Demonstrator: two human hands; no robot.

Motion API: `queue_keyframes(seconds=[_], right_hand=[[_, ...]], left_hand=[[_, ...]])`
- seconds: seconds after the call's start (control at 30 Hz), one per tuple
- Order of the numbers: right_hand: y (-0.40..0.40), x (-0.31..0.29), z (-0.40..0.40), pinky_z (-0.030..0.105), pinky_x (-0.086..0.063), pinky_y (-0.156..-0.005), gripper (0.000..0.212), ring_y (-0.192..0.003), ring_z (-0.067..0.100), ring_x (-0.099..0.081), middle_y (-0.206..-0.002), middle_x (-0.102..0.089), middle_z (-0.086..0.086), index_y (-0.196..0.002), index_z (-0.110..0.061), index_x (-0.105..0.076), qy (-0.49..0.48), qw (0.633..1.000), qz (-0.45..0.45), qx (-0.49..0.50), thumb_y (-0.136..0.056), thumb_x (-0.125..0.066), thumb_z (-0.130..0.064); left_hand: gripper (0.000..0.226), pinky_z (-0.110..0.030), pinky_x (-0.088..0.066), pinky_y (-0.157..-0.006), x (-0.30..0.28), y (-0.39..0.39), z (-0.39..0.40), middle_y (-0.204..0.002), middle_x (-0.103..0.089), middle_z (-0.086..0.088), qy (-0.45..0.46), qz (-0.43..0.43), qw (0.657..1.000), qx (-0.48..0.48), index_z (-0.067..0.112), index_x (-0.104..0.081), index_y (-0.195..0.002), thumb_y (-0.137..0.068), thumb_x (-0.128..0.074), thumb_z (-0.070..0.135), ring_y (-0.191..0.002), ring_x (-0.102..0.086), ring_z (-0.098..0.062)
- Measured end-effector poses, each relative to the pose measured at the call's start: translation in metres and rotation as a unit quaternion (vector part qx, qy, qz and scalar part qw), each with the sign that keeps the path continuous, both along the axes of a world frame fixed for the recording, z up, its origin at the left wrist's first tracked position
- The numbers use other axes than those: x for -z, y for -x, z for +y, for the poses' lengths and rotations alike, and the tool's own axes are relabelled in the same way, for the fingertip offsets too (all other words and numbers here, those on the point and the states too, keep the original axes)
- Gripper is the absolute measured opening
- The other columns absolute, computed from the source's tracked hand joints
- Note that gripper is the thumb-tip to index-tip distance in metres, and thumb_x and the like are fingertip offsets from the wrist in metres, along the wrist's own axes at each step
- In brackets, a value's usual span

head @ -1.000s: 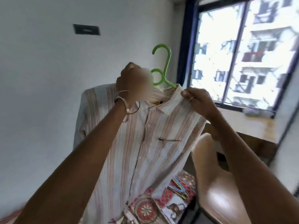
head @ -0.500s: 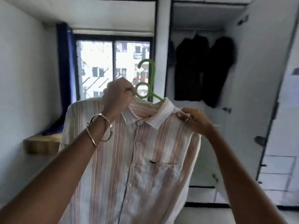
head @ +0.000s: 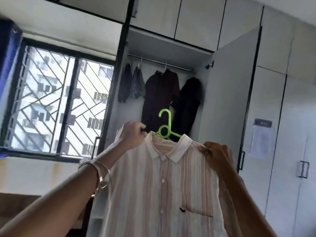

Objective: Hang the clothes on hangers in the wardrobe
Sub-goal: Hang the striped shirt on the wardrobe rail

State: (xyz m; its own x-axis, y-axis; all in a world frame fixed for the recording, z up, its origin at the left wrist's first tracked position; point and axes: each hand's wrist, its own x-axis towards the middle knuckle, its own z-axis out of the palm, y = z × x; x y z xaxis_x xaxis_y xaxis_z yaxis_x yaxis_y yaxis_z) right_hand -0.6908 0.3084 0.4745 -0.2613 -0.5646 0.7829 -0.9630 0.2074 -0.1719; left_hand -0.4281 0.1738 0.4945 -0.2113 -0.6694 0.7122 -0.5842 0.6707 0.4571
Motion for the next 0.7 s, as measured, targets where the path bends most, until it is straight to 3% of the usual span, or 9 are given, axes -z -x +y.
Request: queue_keyframes(seconds=[0.17,0.3,0.43,0.57,0.7], right_hand=[[0.048,-0.043,-0.064,0.039,-0.046,-0.078,0.027,-0.101,0.04,-0.06,-0.109,-0.066,0.016,-0.108,-0.022,-0.066,0.015,0.994,0.005,0.109,-0.098,-0.044,-0.033],[0.091,-0.074,-0.128,0.036,-0.045,-0.079,0.026,-0.104,0.04,-0.06,-0.112,-0.063,0.016,-0.111,-0.014,-0.064,0.05,0.982,0.007,0.182,-0.097,-0.049,-0.03],[0.118,-0.11,-0.204,0.034,-0.042,-0.075,0.02,-0.106,0.037,-0.06,-0.112,-0.063,0.013,-0.108,-0.012,-0.062,0.076,0.975,-0.006,0.208,-0.096,-0.05,-0.023],[0.165,-0.174,-0.293,0.032,-0.038,-0.067,0.019,-0.102,0.035,-0.062,-0.108,-0.064,0.012,-0.107,-0.013,-0.062,0.104,0.956,0.057,0.267,-0.094,-0.049,-0.016],[0.196,-0.219,-0.337,0.031,-0.036,-0.066,0.019,-0.097,0.037,-0.063,-0.104,-0.064,0.015,-0.106,-0.01,-0.063,0.139,0.94,0.102,0.293,-0.093,-0.05,-0.013]], left_hand=[[0.027,-0.026,-0.047,-0.093,-0.025,0.049,-0.075,-0.115,-0.068,-0.004,-0.013,-0.006,1.0,0.017,0.015,-0.071,-0.11,-0.084,-0.067,0.018,-0.105,-0.062,-0.02],[0.027,-0.023,-0.046,-0.085,-0.037,0.105,-0.164,-0.114,-0.067,0.002,0.018,-0.008,0.998,0.057,0.019,-0.068,-0.113,-0.086,-0.066,0.02,-0.082,-0.058,-0.01],[0.03,-0.027,-0.048,-0.094,-0.059,0.152,-0.244,-0.114,-0.066,0.001,0.04,0.001,0.996,0.085,0.018,-0.066,-0.117,-0.087,-0.066,0.017,-0.093,-0.059,-0.01],[0.033,-0.02,-0.045,-0.091,-0.113,0.212,-0.342,-0.114,-0.065,0.003,0.073,-0.002,0.994,0.085,0.021,-0.063,-0.12,-0.088,-0.065,0.021,-0.097,-0.058,-0.008],[0.036,-0.03,-0.049,-0.093,-0.154,0.253,-0.395,-0.115,-0.065,0.001,0.119,-0.034,0.989,0.079,0.021,-0.06,-0.124,-0.088,-0.063,0.023,-0.101,-0.061,-0.015]])
